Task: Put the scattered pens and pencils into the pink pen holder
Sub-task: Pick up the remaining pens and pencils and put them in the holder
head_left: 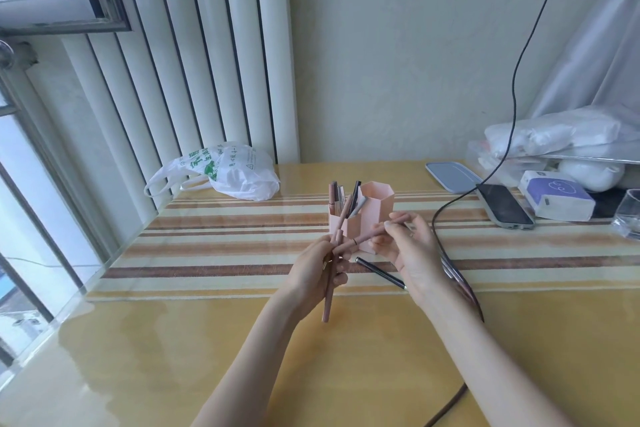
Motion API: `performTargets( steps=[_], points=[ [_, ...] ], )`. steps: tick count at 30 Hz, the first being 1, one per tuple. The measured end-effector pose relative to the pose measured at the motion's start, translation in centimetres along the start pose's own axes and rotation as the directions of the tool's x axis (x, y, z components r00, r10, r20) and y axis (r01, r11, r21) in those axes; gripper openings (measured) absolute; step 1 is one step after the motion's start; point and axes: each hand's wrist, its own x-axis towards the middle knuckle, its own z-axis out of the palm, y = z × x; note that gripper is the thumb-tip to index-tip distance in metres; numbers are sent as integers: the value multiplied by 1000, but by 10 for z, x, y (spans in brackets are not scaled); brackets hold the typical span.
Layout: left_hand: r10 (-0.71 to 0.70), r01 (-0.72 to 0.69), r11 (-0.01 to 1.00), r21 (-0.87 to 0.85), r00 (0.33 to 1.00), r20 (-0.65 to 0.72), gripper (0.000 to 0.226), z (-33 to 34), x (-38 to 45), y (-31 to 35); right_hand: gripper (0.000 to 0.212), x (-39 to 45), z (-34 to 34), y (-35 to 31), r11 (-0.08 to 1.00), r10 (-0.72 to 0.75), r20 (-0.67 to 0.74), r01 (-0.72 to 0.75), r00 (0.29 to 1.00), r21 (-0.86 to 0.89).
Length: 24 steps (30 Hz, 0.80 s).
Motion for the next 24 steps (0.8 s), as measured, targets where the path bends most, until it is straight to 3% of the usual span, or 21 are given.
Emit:
performTargets(
  steps=[3, 6, 10, 14, 16, 20, 22, 24],
  points=[
    [75, -77, 997, -26, 993, -88, 23, 2, 5, 4, 17, 4, -2, 5, 999, -18, 16, 19, 1000, -51],
    [199, -200, 980, 15, 962, -188, 30, -1, 12, 8, 23, 7, -11, 5, 959, -12, 136, 49, 991, -279],
    [356, -277, 912, 304, 900, -250, 27, -4, 22, 14, 21, 13, -9, -1, 743, 54, 366, 207, 929, -636],
    [409, -312, 863, 396, 893, -189, 29, 1, 32, 13, 11, 23, 14, 2, 557, 102, 455, 328, 885, -763],
    [349, -301, 919, 254, 921, -175, 30, -2, 34, 14, 6, 28, 20, -7, 569, 92, 460, 333, 883, -752],
    [271, -279, 957, -78, 957, -102, 26, -25, 39, 19, 15, 41, 23, -45, 846, -128, 407, 314, 905, -431],
    [277, -283, 949, -142, 959, -62, 26, -31, 41, 20, 33, 48, 28, -53, 849, -252, 420, 408, 872, -336],
    [272, -272, 945, -181, 962, -29, 27, -33, 42, 20, 37, 55, 39, -54, 789, -333, 463, 512, 821, -341]
  ],
)
